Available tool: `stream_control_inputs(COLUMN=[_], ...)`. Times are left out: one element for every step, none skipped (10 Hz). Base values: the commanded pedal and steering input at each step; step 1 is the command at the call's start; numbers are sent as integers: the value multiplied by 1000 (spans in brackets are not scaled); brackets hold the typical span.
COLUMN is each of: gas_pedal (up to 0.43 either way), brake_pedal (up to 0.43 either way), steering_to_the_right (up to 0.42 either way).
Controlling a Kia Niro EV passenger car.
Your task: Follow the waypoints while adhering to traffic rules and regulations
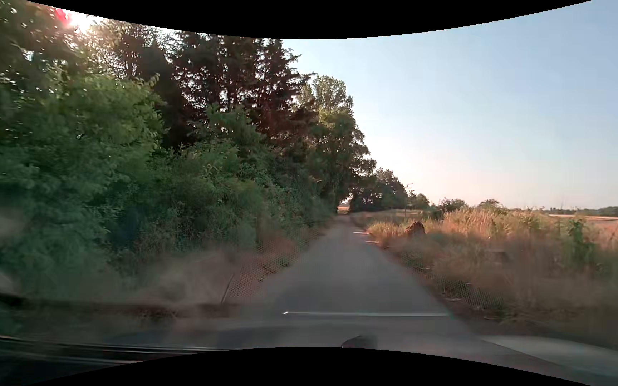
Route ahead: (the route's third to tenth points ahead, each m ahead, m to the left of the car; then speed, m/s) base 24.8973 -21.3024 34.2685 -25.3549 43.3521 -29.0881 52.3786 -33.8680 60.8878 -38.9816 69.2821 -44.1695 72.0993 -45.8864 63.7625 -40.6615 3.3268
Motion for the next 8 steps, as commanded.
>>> stream_control_inputs(gas_pedal=[0,0,0,0,0,0,0,0], brake_pedal=[0,0,0,0,0,0,0,0], steering_to_the_right=[76,69,65,59,48,41,38,36])
